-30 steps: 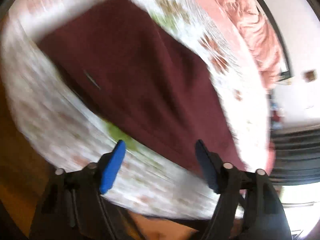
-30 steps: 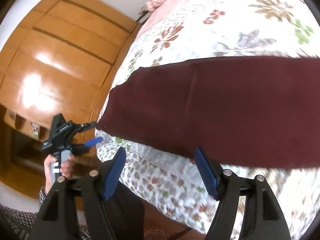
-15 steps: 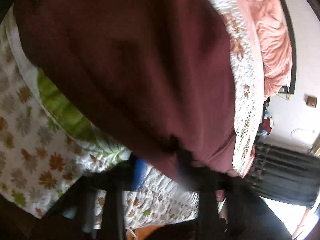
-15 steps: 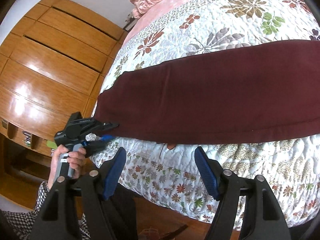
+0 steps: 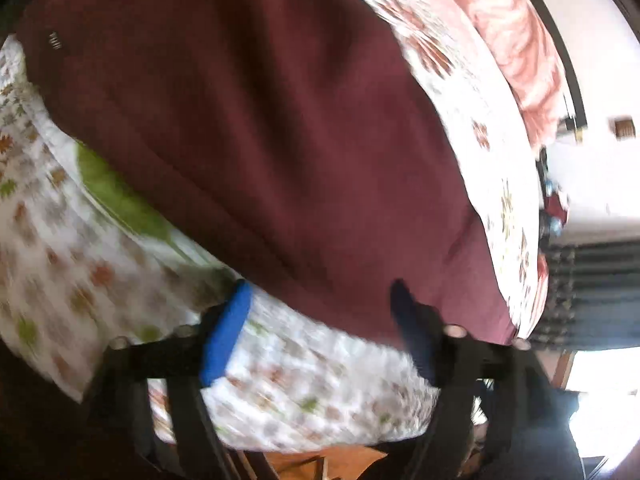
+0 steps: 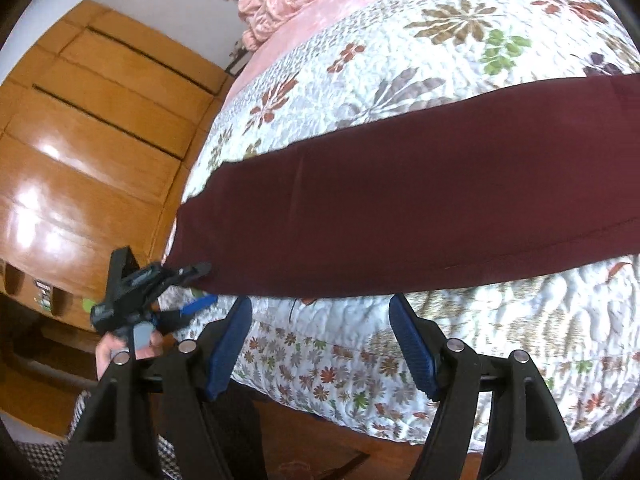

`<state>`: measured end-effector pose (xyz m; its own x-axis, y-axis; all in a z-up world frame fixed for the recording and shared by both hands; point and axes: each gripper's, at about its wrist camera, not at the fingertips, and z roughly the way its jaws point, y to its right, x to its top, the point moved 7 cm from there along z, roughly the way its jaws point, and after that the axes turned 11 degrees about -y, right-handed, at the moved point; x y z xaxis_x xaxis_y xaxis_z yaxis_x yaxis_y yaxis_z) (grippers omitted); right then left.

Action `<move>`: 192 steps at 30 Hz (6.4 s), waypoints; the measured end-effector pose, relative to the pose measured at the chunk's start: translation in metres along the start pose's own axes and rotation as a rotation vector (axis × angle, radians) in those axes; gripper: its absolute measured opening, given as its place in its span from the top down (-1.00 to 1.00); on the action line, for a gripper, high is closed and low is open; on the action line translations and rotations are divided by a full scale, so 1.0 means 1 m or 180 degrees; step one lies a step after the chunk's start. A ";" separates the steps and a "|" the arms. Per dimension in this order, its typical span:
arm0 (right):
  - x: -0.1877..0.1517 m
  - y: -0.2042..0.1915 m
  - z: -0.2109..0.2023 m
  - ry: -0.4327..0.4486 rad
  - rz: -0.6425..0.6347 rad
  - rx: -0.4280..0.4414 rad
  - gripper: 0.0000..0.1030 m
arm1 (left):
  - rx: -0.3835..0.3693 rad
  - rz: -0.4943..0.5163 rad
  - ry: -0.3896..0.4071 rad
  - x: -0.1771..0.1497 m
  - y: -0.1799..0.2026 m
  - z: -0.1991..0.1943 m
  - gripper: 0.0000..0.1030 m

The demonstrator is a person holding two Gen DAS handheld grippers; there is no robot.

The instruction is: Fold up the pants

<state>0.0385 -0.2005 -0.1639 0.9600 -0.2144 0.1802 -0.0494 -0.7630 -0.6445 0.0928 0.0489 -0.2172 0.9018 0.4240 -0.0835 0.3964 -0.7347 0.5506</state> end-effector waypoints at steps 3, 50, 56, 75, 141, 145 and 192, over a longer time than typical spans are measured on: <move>0.002 0.015 -0.013 0.0036 0.0160 0.0037 -0.45 | -0.0263 0.0178 -0.0312 -0.019 0.041 0.031 -0.42; 0.032 0.224 -0.115 0.0757 0.1442 -0.0179 -0.46 | 0.0739 0.1340 -0.0122 -0.066 0.155 0.114 -0.51; 0.040 0.243 -0.117 0.0906 0.1582 -0.0047 0.64 | 0.0684 0.1307 -0.0143 -0.062 0.173 0.134 -0.51; 0.016 0.281 -0.157 0.1013 0.1681 -0.0351 0.65 | 0.0502 0.1838 -0.0313 -0.099 0.188 0.133 -0.51; 0.113 -0.048 -0.064 0.0685 -0.0212 -0.1006 0.62 | 0.0643 0.0969 0.0854 0.011 0.069 -0.028 -0.73; 0.113 -0.076 -0.013 0.0453 -0.0364 -0.1013 0.62 | 0.0597 0.0835 0.0903 0.015 0.052 -0.040 -0.73; 0.065 0.080 0.019 -0.0184 0.0540 -0.0006 -0.62 | 0.1528 0.1257 0.0549 0.036 0.086 0.044 -0.74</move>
<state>0.1025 -0.2638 -0.2179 0.9521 -0.3047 0.0260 -0.2124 -0.7201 -0.6605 0.1667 -0.0223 -0.2100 0.9708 0.1229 0.2062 0.1093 -0.9911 0.0763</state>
